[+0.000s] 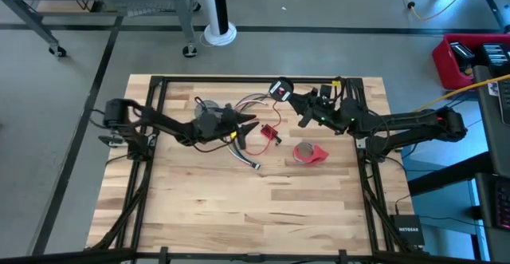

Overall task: Coil cords
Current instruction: Coil the red wire onto the spool

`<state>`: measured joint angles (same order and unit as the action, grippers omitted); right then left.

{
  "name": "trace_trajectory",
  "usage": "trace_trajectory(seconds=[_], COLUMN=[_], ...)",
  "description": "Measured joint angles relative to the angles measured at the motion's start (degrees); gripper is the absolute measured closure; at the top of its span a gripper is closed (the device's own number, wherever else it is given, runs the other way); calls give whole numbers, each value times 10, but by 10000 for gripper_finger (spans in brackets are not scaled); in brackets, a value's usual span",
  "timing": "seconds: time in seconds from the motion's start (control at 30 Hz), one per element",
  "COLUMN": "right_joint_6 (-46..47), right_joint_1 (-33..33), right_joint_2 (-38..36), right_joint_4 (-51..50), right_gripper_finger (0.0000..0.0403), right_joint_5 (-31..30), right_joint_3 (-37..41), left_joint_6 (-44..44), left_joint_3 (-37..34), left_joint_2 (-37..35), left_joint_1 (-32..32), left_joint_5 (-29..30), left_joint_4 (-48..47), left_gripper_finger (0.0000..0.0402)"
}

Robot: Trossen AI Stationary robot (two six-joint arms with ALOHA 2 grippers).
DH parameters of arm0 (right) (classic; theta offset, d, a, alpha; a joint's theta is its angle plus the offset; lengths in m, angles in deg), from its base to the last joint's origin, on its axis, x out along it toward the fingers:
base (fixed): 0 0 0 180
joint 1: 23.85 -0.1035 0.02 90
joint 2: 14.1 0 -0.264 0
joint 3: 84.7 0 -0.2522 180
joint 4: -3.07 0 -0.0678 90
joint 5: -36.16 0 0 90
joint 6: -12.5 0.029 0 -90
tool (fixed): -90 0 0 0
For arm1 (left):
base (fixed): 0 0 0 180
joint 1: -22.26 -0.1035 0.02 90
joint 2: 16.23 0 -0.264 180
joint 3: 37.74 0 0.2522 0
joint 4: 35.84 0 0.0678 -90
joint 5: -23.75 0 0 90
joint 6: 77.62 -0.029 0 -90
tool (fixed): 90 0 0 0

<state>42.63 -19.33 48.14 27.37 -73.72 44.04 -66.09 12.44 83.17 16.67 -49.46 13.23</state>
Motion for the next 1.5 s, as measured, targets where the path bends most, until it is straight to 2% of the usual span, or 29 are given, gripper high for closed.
trace_trajectory(seconds=[0.1, 0.3, 0.5, 0.77, 1.07, 1.5], right_joint_6=[0, 0, 0, -4, -6, -6], right_joint_1=[0, 0, 0, 0, 0, 0], right_joint_2=[0, 0, 0, 0, 0, 0], right_joint_4=[0, -4, -4, 17, 22, 26], right_gripper_finger=[400, 400, 400, 400, 400, 400], right_joint_5=[0, 0, 0, 0, 0, 0], right_joint_3=[0, 0, 0, 0, 0, 0], left_joint_6=[0, -12, -12, 29, 46, 48], left_joint_3=[27, 120, 182, 195, 195, 195], left_joint_2=[45, 119, 156, 160, 160, 160], left_joint_1=[0, 0, -1, -1, 0, 0], left_joint_5=[6, 6, 6, 6, 6, -11], left_joint_4=[28, 26, 21, -44, -52, -53], left_gripper_finger=[265, 265, 265, 265, 267, 358])
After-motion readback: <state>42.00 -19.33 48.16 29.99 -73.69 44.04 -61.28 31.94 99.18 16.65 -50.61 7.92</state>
